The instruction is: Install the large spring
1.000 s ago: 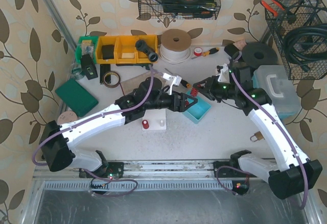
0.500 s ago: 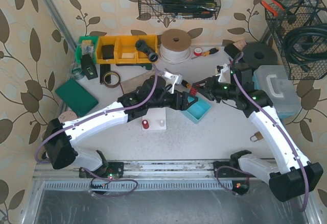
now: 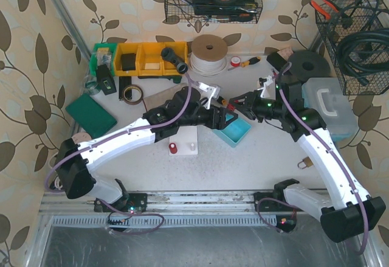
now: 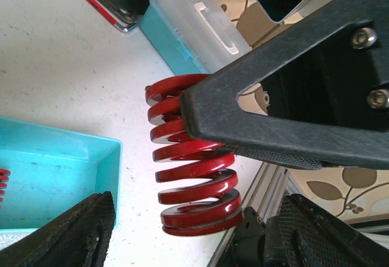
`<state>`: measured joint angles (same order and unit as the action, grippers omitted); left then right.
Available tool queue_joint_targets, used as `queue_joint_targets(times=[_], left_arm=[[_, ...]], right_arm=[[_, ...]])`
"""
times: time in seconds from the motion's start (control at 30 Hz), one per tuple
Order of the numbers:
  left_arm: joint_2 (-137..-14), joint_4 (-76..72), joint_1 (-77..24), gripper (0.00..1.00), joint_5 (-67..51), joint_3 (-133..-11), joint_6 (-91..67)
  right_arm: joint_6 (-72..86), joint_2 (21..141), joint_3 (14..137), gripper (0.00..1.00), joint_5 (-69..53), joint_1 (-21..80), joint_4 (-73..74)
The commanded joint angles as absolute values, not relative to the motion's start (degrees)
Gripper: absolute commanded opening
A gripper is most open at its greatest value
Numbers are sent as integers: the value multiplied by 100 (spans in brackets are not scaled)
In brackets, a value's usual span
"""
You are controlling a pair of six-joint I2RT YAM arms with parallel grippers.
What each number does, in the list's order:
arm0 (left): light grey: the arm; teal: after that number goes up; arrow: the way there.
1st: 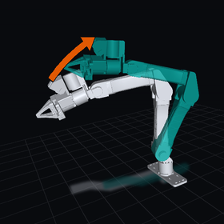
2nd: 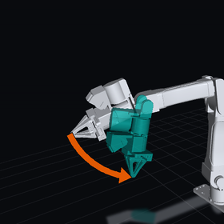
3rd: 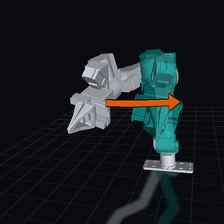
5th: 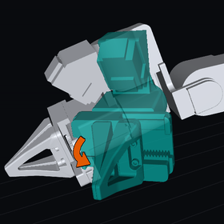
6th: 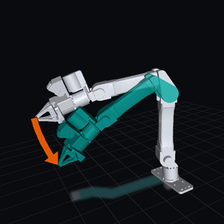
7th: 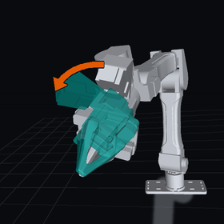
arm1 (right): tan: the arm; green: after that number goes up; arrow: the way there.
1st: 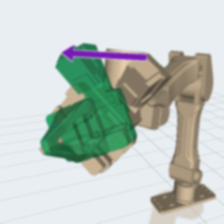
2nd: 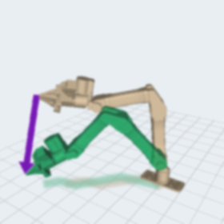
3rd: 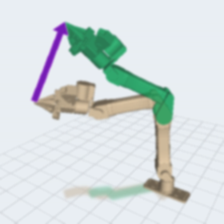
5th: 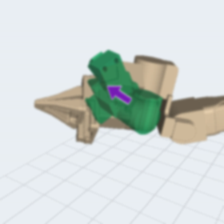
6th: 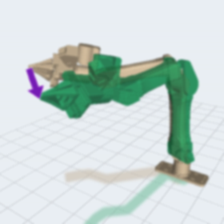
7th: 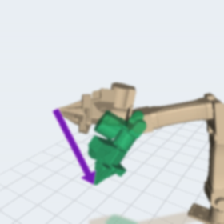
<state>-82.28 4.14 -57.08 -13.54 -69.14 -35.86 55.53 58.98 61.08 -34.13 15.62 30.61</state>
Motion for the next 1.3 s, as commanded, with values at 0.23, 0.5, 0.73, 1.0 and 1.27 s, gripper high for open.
queue_joint_targets(times=[0.23, 0.5, 0.73, 1.0, 1.27], left_arm=[[-8446, 378, -5702, 72, -1296, -7192, -3460], [-8438, 290, -5669, 65, -1158, -7187, -3553], [-8364, 312, -5660, 61, -1075, -7188, -3529], [-8431, 476, -5633, 54, -1126, -7359, -3429], [-8399, 568, -5632, 30, -1104, -7336, -3349]], right_arm=[[5662, 5828, 6073, 0, -3559, 1540, 2770], [5579, 5759, 5955, 0, -3499, 1539, 2782], [5497, 5768, 5850, 0, -3443, 1538, 2786], [5380, 5698, 5889, 0, -3318, 1530, 2909], [5396, 5606, 5839, 0, -3305, 1538, 2860]])
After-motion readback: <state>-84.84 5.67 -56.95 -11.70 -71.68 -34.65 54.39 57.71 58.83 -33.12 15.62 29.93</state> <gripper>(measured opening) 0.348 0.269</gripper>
